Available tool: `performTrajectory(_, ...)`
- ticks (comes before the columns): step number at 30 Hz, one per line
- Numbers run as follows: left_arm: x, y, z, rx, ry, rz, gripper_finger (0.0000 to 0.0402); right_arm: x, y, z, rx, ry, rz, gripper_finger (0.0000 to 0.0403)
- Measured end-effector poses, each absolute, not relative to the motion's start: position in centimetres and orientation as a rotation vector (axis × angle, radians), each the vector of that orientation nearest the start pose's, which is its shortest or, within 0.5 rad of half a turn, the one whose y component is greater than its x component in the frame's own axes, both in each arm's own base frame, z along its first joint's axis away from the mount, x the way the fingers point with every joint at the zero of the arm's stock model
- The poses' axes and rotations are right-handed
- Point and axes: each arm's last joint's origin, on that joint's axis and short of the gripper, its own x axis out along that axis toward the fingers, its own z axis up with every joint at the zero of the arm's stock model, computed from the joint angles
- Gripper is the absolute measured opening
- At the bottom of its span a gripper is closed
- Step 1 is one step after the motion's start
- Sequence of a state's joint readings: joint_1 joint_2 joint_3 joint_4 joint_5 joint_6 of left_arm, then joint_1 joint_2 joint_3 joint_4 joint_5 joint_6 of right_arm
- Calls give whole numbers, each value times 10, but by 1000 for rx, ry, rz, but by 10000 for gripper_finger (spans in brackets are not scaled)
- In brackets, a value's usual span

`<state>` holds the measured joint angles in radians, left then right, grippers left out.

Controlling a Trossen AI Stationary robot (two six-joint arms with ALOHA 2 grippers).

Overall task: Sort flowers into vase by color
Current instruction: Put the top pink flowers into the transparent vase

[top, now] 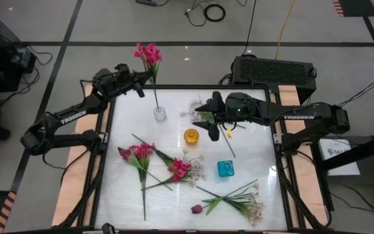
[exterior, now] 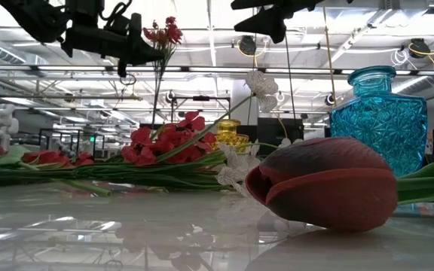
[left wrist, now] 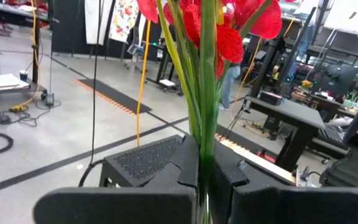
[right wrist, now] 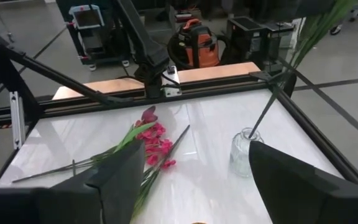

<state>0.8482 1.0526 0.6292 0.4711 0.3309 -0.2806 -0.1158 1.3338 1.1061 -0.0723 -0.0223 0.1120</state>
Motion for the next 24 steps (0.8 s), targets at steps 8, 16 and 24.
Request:
performTrajectory(8, 173, 167, 282, -254, -59, 468, 25, 301, -34, 335, 131, 294, -109, 279)
performTrajectory(16, 174, 164, 272, -261, 39, 466, 100, 300, -34, 334, 131, 302, -110, 279)
performTrajectory(24, 171, 161, 260, -266, 187, 475, 158, 300, -34, 334, 132, 309, -110, 279)
